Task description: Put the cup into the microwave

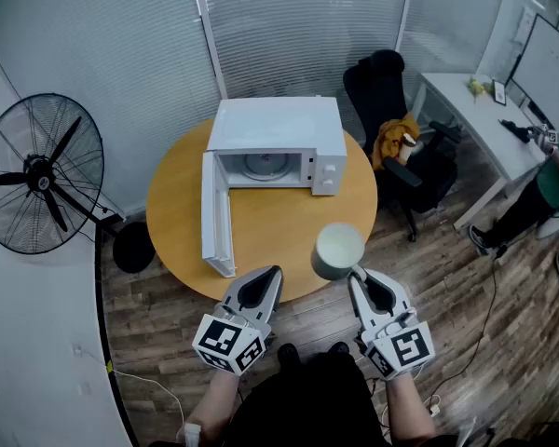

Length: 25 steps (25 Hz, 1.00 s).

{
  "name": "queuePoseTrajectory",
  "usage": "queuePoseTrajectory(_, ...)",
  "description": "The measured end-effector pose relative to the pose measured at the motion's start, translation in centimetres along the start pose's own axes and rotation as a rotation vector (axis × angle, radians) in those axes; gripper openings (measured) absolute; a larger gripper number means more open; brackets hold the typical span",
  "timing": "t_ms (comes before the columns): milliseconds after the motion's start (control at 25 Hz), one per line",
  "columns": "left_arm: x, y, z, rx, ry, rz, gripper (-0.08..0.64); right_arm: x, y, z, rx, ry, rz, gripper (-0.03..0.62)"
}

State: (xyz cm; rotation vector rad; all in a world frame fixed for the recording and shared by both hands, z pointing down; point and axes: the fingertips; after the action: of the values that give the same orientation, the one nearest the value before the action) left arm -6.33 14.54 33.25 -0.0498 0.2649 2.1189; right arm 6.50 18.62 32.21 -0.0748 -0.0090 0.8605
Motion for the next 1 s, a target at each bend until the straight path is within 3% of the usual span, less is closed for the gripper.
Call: queuePoseTrajectory(1000, 0.3, 1.7, -0.1, 0.004, 0.002, 0.002, -0.005, -2.6, 1.0, 0.7, -0.043, -0.024, -0.030, 0.055)
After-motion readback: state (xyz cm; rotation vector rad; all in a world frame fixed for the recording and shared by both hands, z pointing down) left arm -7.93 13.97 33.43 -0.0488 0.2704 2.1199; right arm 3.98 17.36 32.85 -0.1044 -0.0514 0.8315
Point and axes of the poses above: the fingertips, and each gripper's own axes: x backward along the fingers, y to its left, z out of its underside, and after that the axes turned 15 degrees about -z, right-handed
